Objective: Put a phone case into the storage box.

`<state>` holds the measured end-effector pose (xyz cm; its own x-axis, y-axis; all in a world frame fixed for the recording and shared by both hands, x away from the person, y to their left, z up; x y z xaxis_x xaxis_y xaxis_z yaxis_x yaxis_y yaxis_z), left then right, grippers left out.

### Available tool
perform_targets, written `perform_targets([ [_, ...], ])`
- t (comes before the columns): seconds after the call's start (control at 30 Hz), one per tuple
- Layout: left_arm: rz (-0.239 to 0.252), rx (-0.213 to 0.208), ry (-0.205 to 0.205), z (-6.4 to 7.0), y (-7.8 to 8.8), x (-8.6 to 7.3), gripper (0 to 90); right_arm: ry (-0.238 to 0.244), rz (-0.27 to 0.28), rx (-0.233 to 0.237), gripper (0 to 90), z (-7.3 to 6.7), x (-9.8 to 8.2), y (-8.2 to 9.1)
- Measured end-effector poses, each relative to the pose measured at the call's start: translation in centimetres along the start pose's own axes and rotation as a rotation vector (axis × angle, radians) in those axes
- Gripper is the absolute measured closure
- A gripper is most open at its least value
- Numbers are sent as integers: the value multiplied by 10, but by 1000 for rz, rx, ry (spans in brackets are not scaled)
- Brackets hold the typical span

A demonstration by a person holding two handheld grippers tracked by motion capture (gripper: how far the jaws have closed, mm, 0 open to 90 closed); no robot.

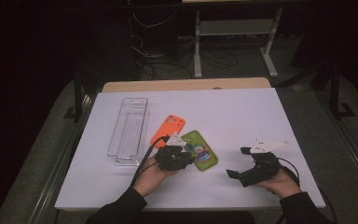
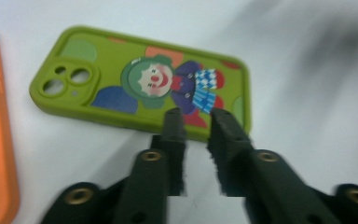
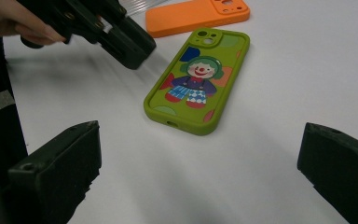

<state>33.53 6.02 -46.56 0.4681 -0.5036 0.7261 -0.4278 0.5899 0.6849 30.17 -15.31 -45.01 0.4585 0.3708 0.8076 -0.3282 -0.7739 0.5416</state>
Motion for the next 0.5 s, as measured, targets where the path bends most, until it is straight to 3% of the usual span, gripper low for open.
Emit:
perform_targets([
  [0.07, 31, -18, 6, -1, 8, 1, 620, -1, 0, -1, 0, 0, 0, 0],
  [0.17, 65, -32, -27, -6, 21, 0, 509, -1, 1, -5, 0, 1, 0, 0],
  [0.23, 76, -28, -79, -11, 30, -1, 450, -2, -1, -5, 0, 0, 0, 0],
  [0.27, 79, -34, -72, -12, 34, -2, 416, -2, -1, -7, 0, 0, -1, 0],
  [0.4, 102, -18, -113, -19, 46, -4, 282, -9, -1, -13, 0, 0, -1, 0],
  [0.5, 112, -29, -88, -25, 52, -6, 167, -10, -5, -18, 0, 1, -2, 0],
])
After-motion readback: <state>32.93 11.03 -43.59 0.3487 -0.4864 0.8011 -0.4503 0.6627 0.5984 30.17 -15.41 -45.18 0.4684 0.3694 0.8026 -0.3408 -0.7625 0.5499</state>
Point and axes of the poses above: each handheld gripper's, and its own axes: y roughly backward along the jaws, x roughly out of its top, z roughly to its right, the point moved 7 cm from there along -y, roughly forward along the jaws, and after that the axes turned 8 degrees about x, right-handed, at the moved point
